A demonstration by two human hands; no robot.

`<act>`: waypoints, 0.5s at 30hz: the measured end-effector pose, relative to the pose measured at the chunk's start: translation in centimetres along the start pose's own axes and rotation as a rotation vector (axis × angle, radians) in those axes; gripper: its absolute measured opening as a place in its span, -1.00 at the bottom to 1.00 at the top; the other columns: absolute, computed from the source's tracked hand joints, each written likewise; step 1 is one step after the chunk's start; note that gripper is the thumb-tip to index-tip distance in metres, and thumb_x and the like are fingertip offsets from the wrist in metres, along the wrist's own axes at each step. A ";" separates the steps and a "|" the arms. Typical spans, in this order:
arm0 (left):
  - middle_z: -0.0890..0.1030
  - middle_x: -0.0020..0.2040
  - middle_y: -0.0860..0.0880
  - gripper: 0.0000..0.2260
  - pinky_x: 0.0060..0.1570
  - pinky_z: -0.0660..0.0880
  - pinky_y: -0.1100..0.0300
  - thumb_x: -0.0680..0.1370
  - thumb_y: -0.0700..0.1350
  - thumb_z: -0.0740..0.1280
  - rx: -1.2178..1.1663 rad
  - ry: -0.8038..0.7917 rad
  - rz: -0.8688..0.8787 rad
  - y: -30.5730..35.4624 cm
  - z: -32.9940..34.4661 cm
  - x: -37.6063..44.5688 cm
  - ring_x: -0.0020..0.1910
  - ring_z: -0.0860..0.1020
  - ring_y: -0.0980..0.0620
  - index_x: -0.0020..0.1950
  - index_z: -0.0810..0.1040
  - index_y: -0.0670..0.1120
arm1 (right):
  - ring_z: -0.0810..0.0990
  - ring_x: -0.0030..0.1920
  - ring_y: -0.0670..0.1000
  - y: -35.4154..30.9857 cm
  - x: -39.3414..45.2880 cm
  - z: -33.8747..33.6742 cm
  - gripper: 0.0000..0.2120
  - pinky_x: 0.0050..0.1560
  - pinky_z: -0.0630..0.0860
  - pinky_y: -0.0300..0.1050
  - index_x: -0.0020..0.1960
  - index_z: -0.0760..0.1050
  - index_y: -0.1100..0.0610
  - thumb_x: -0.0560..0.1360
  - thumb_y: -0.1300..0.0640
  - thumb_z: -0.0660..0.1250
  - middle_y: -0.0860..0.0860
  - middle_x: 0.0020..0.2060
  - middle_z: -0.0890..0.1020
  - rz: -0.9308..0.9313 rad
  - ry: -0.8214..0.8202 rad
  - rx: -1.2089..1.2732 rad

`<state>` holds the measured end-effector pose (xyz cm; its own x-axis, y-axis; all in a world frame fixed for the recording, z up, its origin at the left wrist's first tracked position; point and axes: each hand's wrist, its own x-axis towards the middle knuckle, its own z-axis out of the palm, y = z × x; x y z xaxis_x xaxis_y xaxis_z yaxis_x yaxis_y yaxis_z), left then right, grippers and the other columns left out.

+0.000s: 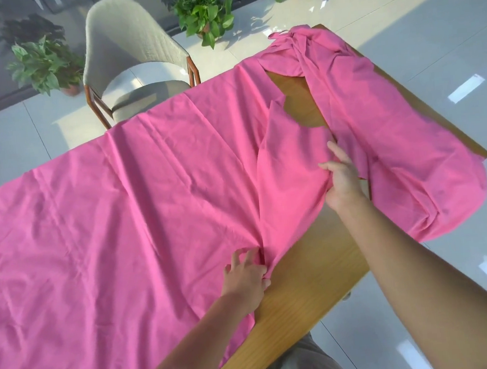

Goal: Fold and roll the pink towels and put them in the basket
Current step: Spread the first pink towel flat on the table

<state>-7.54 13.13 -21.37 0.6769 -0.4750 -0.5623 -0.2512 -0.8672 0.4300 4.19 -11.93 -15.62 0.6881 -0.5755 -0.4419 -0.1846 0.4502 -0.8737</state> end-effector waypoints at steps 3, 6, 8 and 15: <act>0.19 0.58 0.04 -0.81 0.46 0.26 -0.23 0.61 0.06 0.34 0.027 -0.014 0.001 0.1 -0.2 0.0 0.55 0.06 -0.14 0.09 0.67 0.02 | 0.52 0.31 -0.06 -1.6 0.5 -2.7 -0.37 0.26 0.51 -0.22 0.35 0.55 0.09 0.35 0.50 0.29 -0.10 0.30 0.55 -0.197 0.078 -0.282; 0.14 0.60 0.03 -0.82 0.46 0.27 -0.24 0.61 0.04 0.35 0.059 -0.027 -0.002 0.2 -0.2 -0.1 0.56 0.03 -0.15 0.10 0.65 -0.01 | 0.50 0.29 -0.11 -2.4 0.4 -5.2 -0.39 0.19 0.45 -0.40 0.40 0.49 0.09 0.39 0.43 0.29 -0.06 0.33 0.54 -0.324 0.096 -0.586; 0.14 0.60 0.01 -0.82 0.44 0.31 -0.22 0.61 -0.01 0.33 0.078 -0.009 0.002 0.1 0.2 -0.4 0.57 0.02 -0.15 0.17 0.62 -0.01 | 0.48 0.34 -0.06 -2.8 0.5 -6.8 -0.40 0.35 0.41 -0.22 0.45 0.44 0.11 0.43 0.39 0.29 -0.03 0.37 0.51 -0.356 0.089 -0.753; 0.22 0.56 0.00 -0.75 0.43 0.35 -0.11 0.63 -0.09 0.25 0.054 0.129 0.078 0.9 2.5 -1.9 0.56 0.11 -0.09 0.28 0.57 -0.02 | 0.57 0.08 0.12 -4.8 -0.1 -11.3 -0.47 0.32 0.46 0.06 0.48 0.41 0.16 0.51 0.37 0.27 0.06 0.11 0.59 -0.398 0.088 -1.091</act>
<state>-10.82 12.91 -21.70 0.7364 -0.5210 -0.4316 -0.3409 -0.8368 0.4285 -2.93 -21.78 -13.71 0.7899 -0.6089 -0.0724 -0.5022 -0.5747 -0.6461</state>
